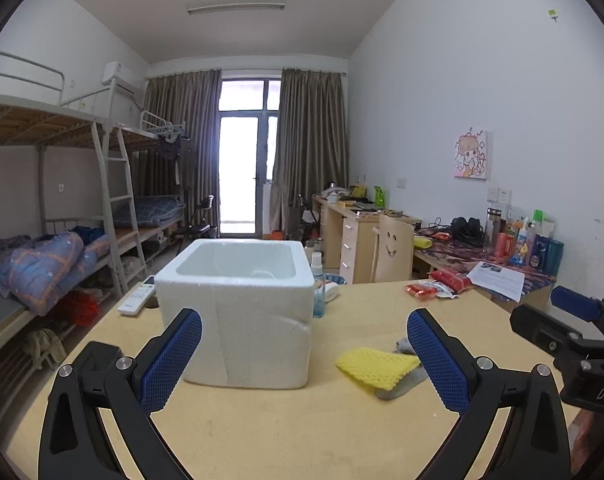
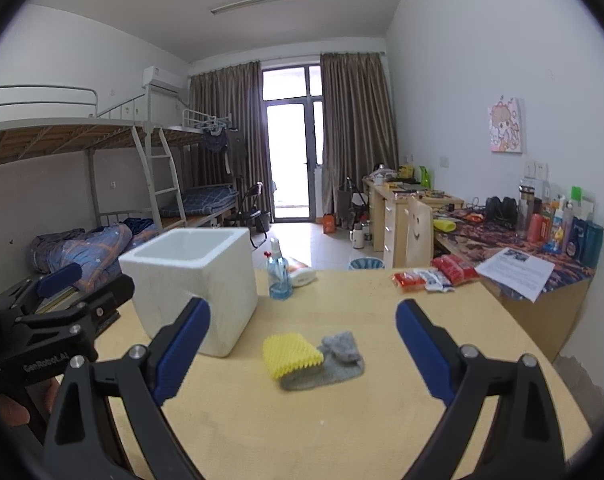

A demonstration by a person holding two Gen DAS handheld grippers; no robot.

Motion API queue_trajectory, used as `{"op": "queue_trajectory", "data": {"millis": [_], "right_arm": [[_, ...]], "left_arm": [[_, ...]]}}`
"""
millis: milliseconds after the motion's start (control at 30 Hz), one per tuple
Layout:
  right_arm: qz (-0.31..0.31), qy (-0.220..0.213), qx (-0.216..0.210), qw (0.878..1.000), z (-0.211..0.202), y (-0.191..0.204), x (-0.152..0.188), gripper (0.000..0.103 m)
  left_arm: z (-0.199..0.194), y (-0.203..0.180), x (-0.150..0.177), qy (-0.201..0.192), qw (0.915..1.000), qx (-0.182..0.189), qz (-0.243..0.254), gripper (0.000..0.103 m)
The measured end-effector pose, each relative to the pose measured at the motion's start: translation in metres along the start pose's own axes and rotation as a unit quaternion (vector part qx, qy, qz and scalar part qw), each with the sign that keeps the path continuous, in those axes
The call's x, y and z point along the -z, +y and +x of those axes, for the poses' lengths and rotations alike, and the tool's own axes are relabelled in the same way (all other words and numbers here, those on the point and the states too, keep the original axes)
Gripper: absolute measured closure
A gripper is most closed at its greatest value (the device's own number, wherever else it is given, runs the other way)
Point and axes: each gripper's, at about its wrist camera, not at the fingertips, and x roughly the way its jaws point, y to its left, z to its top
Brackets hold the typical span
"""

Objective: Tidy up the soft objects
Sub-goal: 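Withdraw both tools from the foam box back toward the table, then reach the left tool to the yellow foam net on the grey sock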

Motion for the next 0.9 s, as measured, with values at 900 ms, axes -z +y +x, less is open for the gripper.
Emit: {"op": "queue_trajectory", "data": {"millis": [900], "right_arm": [[0.020, 0.023, 0.027, 0.999, -0.032, -0.015, 0.057, 0.007]], "left_arm": [[-0.028, -0.031, 0.068, 0.030, 0.9976, 0.061, 0.015, 0.000]]}}
